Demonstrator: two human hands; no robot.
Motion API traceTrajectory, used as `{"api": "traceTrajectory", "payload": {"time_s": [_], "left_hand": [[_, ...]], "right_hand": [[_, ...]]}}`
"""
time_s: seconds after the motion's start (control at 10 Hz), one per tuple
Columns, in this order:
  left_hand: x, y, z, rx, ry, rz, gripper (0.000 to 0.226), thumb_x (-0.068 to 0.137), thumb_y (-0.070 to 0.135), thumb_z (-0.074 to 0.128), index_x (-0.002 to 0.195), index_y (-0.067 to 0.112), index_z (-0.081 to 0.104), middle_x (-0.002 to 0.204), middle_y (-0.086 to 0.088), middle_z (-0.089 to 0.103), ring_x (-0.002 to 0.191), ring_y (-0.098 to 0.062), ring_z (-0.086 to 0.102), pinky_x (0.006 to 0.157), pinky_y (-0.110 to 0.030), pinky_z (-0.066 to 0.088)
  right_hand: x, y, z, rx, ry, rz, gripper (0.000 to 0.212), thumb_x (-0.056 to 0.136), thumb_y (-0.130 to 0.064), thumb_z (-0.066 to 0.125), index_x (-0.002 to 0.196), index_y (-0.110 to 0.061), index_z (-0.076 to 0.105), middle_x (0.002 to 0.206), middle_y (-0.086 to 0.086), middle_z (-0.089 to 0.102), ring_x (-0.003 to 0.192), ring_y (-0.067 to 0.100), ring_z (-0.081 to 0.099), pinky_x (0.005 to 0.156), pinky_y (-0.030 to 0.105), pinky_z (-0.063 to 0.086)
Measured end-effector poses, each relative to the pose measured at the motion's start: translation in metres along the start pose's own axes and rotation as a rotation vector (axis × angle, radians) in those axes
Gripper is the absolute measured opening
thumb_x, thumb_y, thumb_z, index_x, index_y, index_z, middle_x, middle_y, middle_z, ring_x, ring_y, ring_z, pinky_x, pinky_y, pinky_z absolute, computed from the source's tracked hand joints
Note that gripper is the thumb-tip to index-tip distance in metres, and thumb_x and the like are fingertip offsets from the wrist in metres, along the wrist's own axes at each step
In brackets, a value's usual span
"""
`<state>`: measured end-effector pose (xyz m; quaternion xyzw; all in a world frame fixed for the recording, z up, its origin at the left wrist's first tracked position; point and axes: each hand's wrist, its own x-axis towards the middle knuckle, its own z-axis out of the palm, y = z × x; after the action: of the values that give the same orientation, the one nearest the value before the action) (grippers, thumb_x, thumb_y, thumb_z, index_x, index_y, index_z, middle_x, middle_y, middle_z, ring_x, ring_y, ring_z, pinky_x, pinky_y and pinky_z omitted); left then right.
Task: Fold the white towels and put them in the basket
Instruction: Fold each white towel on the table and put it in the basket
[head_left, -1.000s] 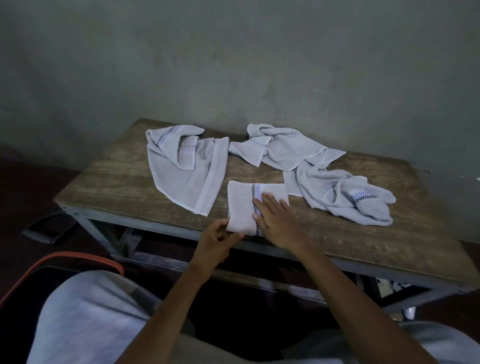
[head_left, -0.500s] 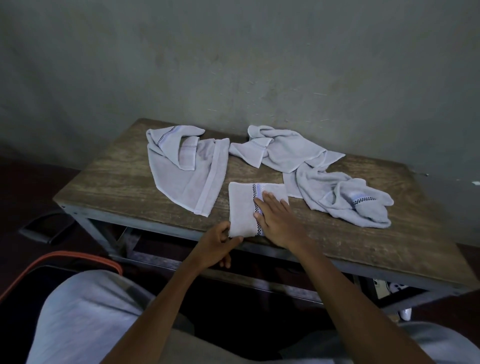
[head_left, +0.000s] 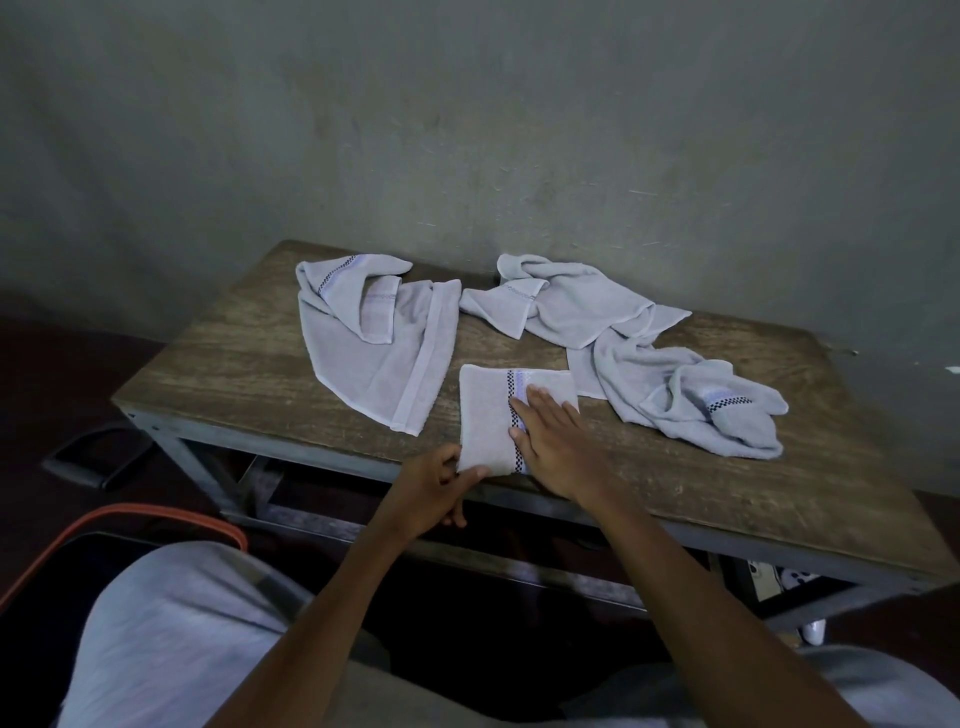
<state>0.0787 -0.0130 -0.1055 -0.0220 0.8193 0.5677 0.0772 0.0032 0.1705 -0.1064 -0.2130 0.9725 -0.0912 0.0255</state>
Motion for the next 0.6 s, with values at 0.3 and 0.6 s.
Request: {"api": "traceTrajectory", "payload": {"time_s": [0.3, 0.6], "left_hand": [[-0.004, -0.003, 0.004, -0.355, 0.171, -0.103, 0.021, 0.091, 0.02, 0.059, 0.085, 0.001, 0.053, 0.043, 0.002, 0.05, 0.04, -0.016, 0.057, 0.045, -0.026, 0.043], [0.047, 0.026, 0.023, 0.636, 0.363, 0.404, 0.056, 0.09, 0.039, 0.02, 0.133, 0.014, 0.046, 0.135, -0.006, 0.052, 0.126, -0.021, 0.045, 0.101, -0.041, 0.033]], "right_hand": [[-0.004, 0.001, -0.003, 0.045, -0.009, -0.026, 0.052, 0.102, -0.038, 0.024, 0.15, -0.019, 0.017, 0.16, 0.004, 0.007, 0.147, 0.015, 0.0, 0.119, 0.036, 0.001], [-0.003, -0.004, -0.017, 0.025, 0.16, 0.075, 0.054, 0.101, -0.038, 0.018, 0.146, -0.009, 0.025, 0.156, 0.011, 0.021, 0.146, 0.021, 0.012, 0.118, 0.045, 0.002]]}}
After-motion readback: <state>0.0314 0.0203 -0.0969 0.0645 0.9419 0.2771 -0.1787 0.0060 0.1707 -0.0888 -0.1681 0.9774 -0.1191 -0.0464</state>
